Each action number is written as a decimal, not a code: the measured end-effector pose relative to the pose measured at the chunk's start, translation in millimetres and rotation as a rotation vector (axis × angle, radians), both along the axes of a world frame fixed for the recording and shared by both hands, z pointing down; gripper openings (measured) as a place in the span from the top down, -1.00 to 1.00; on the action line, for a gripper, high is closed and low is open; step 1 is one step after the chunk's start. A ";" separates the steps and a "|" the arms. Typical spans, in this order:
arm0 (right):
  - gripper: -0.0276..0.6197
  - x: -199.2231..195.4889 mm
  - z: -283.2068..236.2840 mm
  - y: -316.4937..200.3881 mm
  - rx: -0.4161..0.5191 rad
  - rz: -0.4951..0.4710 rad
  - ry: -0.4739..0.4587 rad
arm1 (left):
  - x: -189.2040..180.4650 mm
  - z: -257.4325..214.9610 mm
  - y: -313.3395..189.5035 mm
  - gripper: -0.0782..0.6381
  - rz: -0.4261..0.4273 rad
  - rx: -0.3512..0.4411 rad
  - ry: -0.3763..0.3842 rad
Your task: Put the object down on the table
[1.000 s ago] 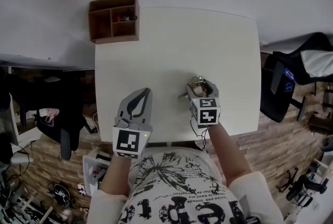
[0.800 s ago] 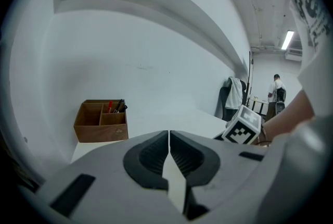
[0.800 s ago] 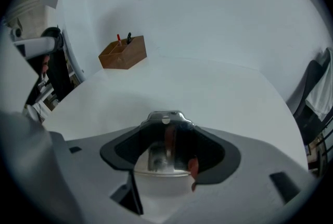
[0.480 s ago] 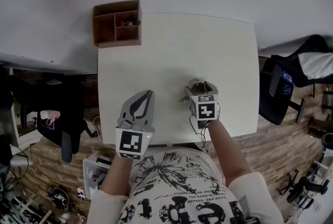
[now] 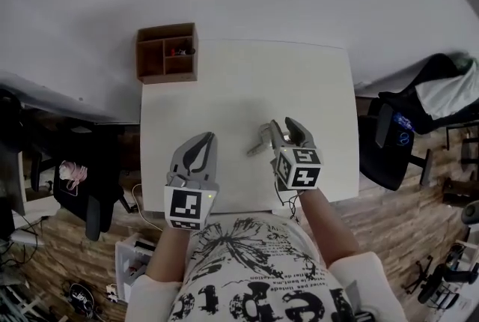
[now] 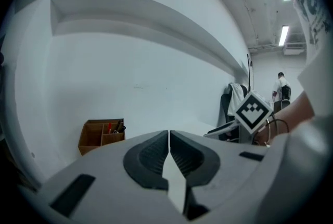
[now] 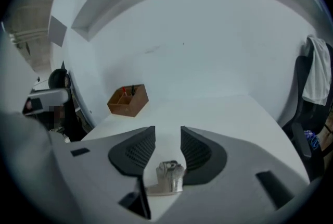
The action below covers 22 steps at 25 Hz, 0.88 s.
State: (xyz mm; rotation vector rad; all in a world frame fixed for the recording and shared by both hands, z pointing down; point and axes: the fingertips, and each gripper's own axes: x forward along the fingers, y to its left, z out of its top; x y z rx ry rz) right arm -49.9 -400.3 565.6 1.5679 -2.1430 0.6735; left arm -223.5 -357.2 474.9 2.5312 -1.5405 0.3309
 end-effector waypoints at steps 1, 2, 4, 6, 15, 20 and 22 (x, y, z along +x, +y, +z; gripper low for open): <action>0.51 2.3 -13.6 -0.4 0.040 -0.006 0.001 | 2.2 -5.3 0.7 0.75 -0.002 0.012 -0.002; 0.60 4.5 -27.5 0.0 0.082 -0.016 0.006 | 4.2 -11.0 1.4 0.75 -0.005 0.025 -0.005; 0.94 7.8 -54.2 3.7 0.158 -0.046 0.018 | 7.6 -23.2 3.4 0.75 -0.012 0.052 -0.008; 0.93 10.5 -79.1 8.6 0.229 -0.073 0.020 | 10.0 -35.2 5.6 0.75 -0.019 0.079 -0.013; 0.94 28.8 -166.0 26.2 0.460 -0.116 0.009 | 22.9 -94.1 16.0 0.75 -0.027 0.187 0.004; 0.94 23.8 -198.6 42.6 0.594 -0.173 0.052 | 26.5 -113.1 22.3 0.75 -0.037 0.228 0.002; 0.94 22.7 -202.7 47.5 0.612 -0.183 0.044 | 29.1 -115.5 25.3 0.75 -0.040 0.235 -0.003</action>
